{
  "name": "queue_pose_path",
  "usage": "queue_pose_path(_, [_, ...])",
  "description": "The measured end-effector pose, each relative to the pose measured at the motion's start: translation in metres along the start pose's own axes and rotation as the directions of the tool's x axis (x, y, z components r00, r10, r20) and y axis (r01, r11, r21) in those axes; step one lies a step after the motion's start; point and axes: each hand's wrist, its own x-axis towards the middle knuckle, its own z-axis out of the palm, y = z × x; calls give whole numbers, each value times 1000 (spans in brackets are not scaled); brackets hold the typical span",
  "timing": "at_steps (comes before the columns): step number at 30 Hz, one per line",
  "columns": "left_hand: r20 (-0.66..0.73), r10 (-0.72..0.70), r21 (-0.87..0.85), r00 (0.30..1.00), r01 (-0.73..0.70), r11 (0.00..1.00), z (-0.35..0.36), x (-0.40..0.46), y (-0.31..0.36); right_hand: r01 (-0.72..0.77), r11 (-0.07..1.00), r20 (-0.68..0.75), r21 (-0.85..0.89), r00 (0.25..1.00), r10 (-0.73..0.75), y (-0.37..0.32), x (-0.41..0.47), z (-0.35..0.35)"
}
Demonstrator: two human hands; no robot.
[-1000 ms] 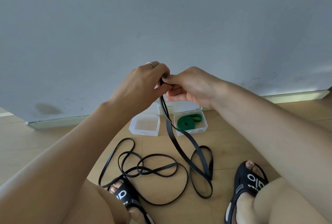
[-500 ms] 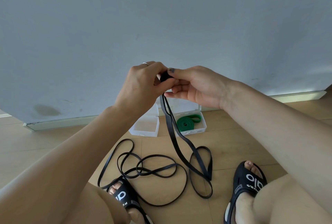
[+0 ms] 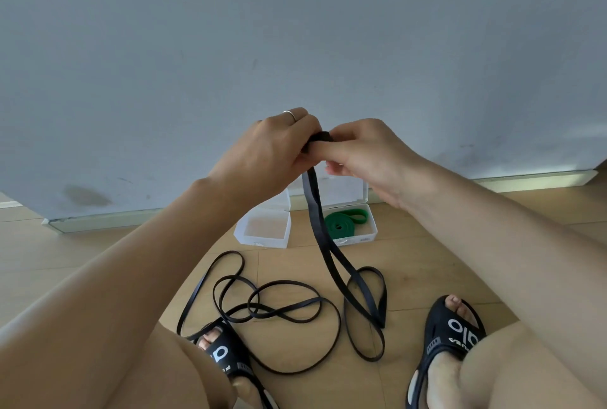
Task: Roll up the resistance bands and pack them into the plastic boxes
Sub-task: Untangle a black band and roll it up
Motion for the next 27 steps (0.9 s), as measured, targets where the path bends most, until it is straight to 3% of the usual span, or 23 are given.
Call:
queue_pose_path(3, [4,63,60,998,-64,996,3,3,2,4,1000,-226,-5,974,-5,5,0,7])
queue_pose_path(5, [-13,48,49,999,-48,998,6,3,2,13,1000,-271,24,962,-6,6,0,7])
queue_pose_path(9, [-87,-122,-170,989,106,980,5,1,2,39,996,-200,83,980,-22,0,2,-1])
queue_pose_path(13, [-69,-147,-297,987,120,947,-2,0,3,66,975,-86,212,995,-48,-5,-1,-10])
queue_pose_path(20, [-73,-114,-264,991,91,960,-11,0,3,87,954,39,286,994,-102,-11,-7,-14])
queue_pose_path(27, [-35,-56,-163,998,50,985,-8,-2,0,84,974,35,212,995,-94,-6,-5,-11])
